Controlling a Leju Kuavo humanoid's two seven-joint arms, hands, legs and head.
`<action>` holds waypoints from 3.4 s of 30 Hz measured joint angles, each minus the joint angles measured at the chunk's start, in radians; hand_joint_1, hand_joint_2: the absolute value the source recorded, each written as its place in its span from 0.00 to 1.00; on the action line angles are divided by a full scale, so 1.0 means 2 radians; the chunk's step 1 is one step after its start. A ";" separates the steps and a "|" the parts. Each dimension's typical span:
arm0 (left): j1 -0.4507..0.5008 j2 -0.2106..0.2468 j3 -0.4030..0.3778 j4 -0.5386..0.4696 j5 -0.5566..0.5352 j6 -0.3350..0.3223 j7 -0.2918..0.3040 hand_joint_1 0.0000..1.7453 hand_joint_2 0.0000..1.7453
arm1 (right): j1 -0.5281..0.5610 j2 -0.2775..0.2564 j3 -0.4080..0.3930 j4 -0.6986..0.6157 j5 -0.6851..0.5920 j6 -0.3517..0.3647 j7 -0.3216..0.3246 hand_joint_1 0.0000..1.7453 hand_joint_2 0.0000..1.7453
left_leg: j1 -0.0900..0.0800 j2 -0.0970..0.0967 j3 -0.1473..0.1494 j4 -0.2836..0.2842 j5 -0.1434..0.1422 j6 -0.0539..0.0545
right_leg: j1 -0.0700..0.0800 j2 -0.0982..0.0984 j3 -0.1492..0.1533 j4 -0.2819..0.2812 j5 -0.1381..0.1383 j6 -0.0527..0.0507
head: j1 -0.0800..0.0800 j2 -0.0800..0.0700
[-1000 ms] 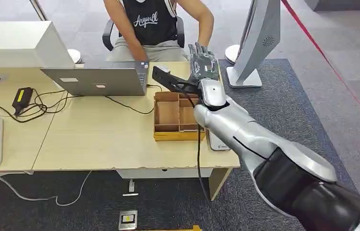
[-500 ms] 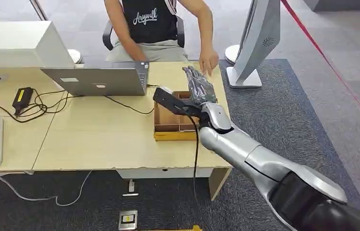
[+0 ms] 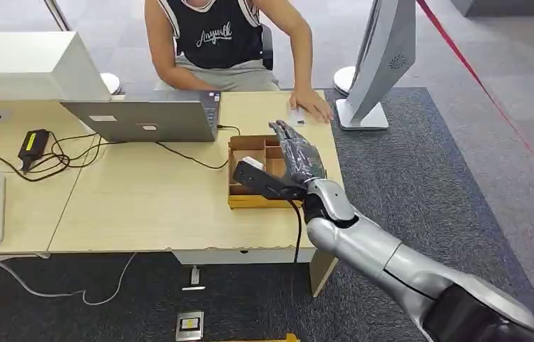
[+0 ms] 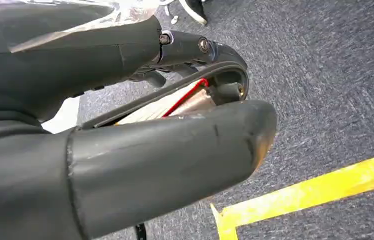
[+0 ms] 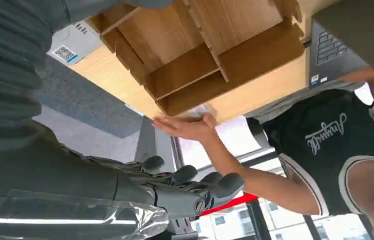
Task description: Pass the card to the sensor for recognition and then transmit it.
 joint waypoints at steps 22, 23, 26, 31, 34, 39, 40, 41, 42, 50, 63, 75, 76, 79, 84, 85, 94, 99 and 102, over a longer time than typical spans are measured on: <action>0.000 0.002 0.000 0.000 -0.005 0.000 -0.002 0.00 0.00 | 0.050 -0.006 -0.001 -0.027 0.016 0.016 0.001 0.00 1.00 | 0.000 0.000 0.000 0.000 0.000 0.000 | 0.000 0.000 0.000 0.000 0.000 0.000 | 0.000 0.000; 0.000 0.002 0.000 0.000 -0.005 0.000 -0.002 0.00 0.00 | 0.050 -0.006 -0.001 -0.027 0.016 0.017 0.001 0.00 1.00 | 0.000 0.000 0.000 0.000 0.000 0.000 | 0.000 0.000 0.000 0.000 0.000 0.000 | 0.000 0.000; 0.000 0.002 0.000 0.000 -0.006 0.000 -0.002 0.00 0.00 | 0.052 -0.006 -0.001 -0.027 0.017 0.024 -0.003 0.00 1.00 | 0.000 0.000 0.000 0.000 0.000 0.000 | 0.000 0.000 0.000 0.000 0.000 0.000 | 0.000 0.000; -0.001 0.002 0.000 0.000 -0.007 0.000 -0.002 0.00 0.00 | 0.062 -0.001 0.001 -0.026 0.033 0.038 -0.009 0.00 1.00 | 0.000 0.000 0.000 0.000 0.000 0.000 | 0.000 0.000 0.000 0.000 0.000 0.000 | 0.000 0.000; -0.001 0.002 0.000 0.000 -0.009 -0.001 -0.002 0.00 0.00 | 0.065 0.003 0.002 -0.021 0.056 0.036 -0.001 0.00 1.00 | 0.000 0.000 0.000 0.000 0.000 0.000 | 0.000 0.000 0.000 0.000 0.000 0.000 | 0.000 0.000; -0.001 0.002 0.000 0.000 -0.017 -0.005 -0.003 0.00 0.00 | 0.064 0.006 0.003 0.005 0.105 0.007 0.022 0.00 1.00 | 0.000 0.000 0.000 0.000 0.000 0.000 | 0.000 0.000 0.000 0.000 0.000 0.000 | 0.000 0.000; -0.001 0.002 0.000 0.000 -0.019 -0.007 -0.003 0.00 0.00 | 0.064 0.006 0.003 0.012 0.114 0.000 0.026 0.00 1.00 | 0.000 0.000 0.000 0.000 0.000 0.000 | 0.000 0.000 0.000 0.000 0.000 0.000 | 0.000 0.000; -0.002 0.002 0.000 0.000 -0.020 -0.008 -0.002 0.00 0.00 | 0.064 0.006 0.002 0.023 0.120 -0.004 0.030 0.00 1.00 | 0.000 0.000 0.000 0.000 0.000 0.000 | 0.000 0.000 0.000 0.000 0.000 0.000 | 0.000 0.000; -0.002 0.002 0.000 0.000 -0.021 -0.008 0.000 0.00 0.00 | 0.064 0.007 0.002 0.032 0.121 -0.006 0.030 0.00 1.00 | 0.000 0.000 0.000 0.000 0.000 0.000 | 0.000 0.000 0.000 0.000 0.000 0.000 | 0.000 0.000; -0.003 0.002 0.000 0.000 -0.021 -0.009 0.002 0.00 0.00 | 0.057 0.019 -0.005 0.095 0.120 -0.010 0.025 0.00 1.00 | 0.000 0.000 0.000 0.000 0.000 0.000 | 0.000 0.000 0.000 0.000 0.000 0.000 | 0.000 0.000; -0.003 0.002 0.000 0.000 -0.022 -0.009 0.000 0.00 0.00 | 0.042 0.038 -0.010 0.153 0.127 -0.022 0.026 0.00 1.00 | 0.000 0.000 0.000 0.000 0.000 0.000 | 0.000 0.000 0.000 0.000 0.000 0.000 | 0.000 0.000; -0.003 0.002 0.000 0.000 -0.022 -0.009 0.002 0.00 0.00 | 0.026 0.061 -0.013 0.191 0.123 -0.025 0.005 0.00 1.00 | 0.000 0.000 0.000 0.000 0.000 0.000 | 0.000 0.000 0.000 0.000 0.000 0.000 | 0.000 0.000; -0.003 0.002 0.000 -0.001 -0.022 -0.009 0.002 0.00 0.00 | 0.024 0.063 -0.013 0.193 0.124 -0.025 0.004 0.00 1.00 | 0.000 0.000 0.000 0.000 0.000 0.000 | 0.000 0.000 0.000 0.000 0.000 0.000 | 0.000 0.000; -0.003 0.002 0.000 -0.001 -0.022 -0.009 0.001 0.00 0.00 | 0.022 0.067 -0.013 0.199 0.124 -0.025 0.004 0.00 1.00 | 0.000 0.000 0.000 0.000 0.000 0.000 | 0.000 0.000 0.000 0.000 0.000 0.000 | 0.000 0.000; -0.003 0.002 0.000 -0.001 -0.023 -0.009 -0.001 0.00 0.00 | 0.017 0.075 -0.013 0.207 0.124 -0.024 0.001 0.00 1.00 | 0.000 0.000 0.000 0.000 0.000 0.000 | 0.000 0.000 0.000 0.000 0.000 0.000 | 0.000 0.000; -0.003 0.002 0.000 -0.001 -0.023 -0.009 -0.001 0.00 0.00 | 0.016 0.076 -0.013 0.209 0.124 -0.024 0.000 0.00 1.00 | 0.000 0.000 0.000 0.000 0.000 0.000 | 0.000 0.000 0.000 0.000 0.000 0.000 | 0.000 0.000; -0.003 0.002 0.000 0.000 -0.023 -0.010 0.000 0.00 0.00 | 0.015 0.079 -0.013 0.223 0.120 -0.024 -0.003 0.00 1.00 | 0.000 0.000 0.000 0.000 0.000 0.000 | 0.000 0.000 0.000 0.000 0.000 0.000 | 0.000 0.000; -0.003 0.002 0.000 0.000 -0.024 -0.009 -0.002 0.00 0.00 | 0.015 0.080 -0.014 0.230 0.119 -0.024 -0.010 0.00 1.00 | 0.000 0.000 0.000 0.000 0.000 0.000 | 0.000 0.000 0.000 0.000 0.000 0.000 | 0.000 0.000; -0.003 0.002 0.000 0.000 -0.024 -0.009 -0.004 0.00 0.00 | 0.015 0.080 -0.015 0.234 0.115 -0.024 -0.011 0.00 1.00 | 0.000 0.000 0.000 0.000 0.000 0.000 | 0.000 0.000 0.000 0.000 0.000 0.000 | 0.000 0.000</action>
